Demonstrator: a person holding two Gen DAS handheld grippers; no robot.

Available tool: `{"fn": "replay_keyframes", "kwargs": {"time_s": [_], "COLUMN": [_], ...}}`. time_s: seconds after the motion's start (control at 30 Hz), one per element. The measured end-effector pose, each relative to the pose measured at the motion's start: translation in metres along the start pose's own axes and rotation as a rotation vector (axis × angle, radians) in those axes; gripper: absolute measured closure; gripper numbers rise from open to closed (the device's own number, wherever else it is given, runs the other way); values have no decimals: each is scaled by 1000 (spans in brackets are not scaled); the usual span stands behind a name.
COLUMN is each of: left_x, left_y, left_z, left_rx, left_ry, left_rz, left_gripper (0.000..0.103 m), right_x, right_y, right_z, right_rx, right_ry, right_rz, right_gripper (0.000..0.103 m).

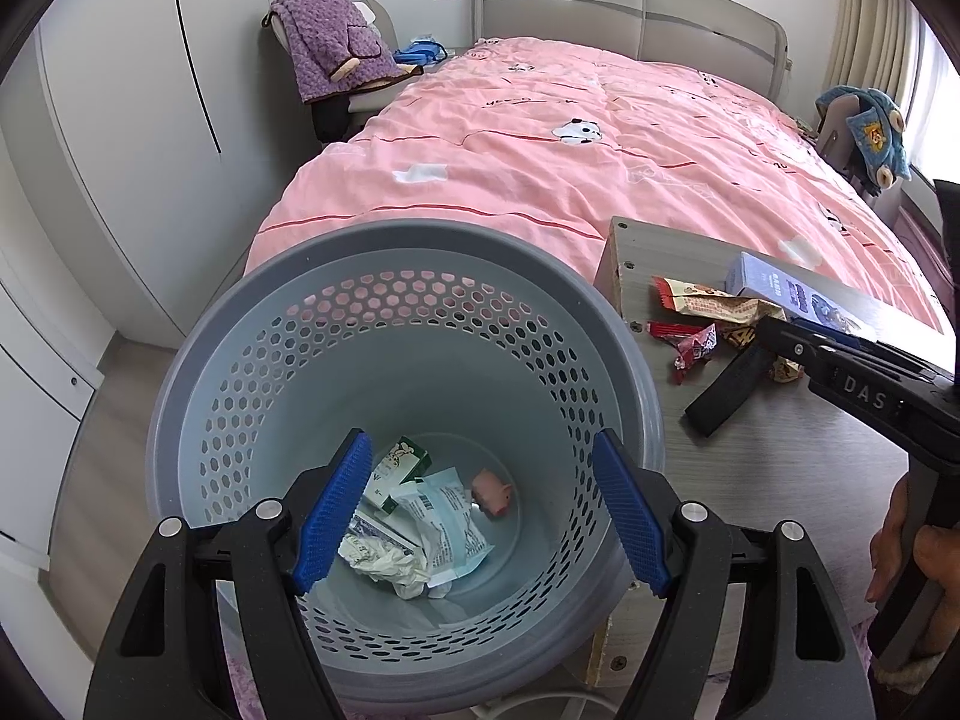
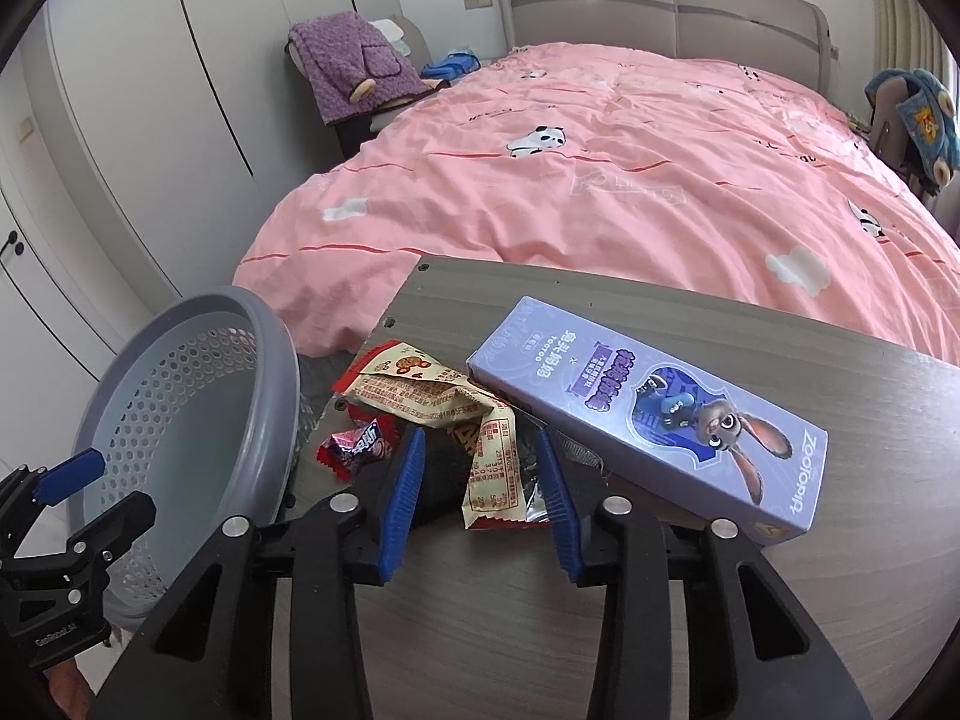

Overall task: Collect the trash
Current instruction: 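Reach the right gripper to the cream-and-red snack wrapper and grasp it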

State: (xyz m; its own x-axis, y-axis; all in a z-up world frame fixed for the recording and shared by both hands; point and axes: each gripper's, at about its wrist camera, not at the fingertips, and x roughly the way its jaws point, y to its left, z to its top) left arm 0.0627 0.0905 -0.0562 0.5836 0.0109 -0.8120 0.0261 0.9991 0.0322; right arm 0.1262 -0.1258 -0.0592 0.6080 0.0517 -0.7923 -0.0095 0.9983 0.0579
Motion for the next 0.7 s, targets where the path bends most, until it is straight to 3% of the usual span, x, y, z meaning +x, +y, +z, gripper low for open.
{"fn": "replay_keyframes", "kwargs": {"time_s": [0.07,0.2,0.7], "left_x": [0,0,-3], "left_y": [0,0,-15], "left_z": [0,0,4], "left_rx": [1,1,31], "left_ry": [0,-1,-8], "left_rz": [0,-1,-31], "left_gripper": [30,30,30], "right_x": [3,7,-30], "right_y": [0,-2,-23], "right_z": [0,-2,-21], "right_rx": [1,7,78], "right_ry": [7,16,-32], "right_rz": [-7,-12,16], "right_gripper": [72,87,89]}}
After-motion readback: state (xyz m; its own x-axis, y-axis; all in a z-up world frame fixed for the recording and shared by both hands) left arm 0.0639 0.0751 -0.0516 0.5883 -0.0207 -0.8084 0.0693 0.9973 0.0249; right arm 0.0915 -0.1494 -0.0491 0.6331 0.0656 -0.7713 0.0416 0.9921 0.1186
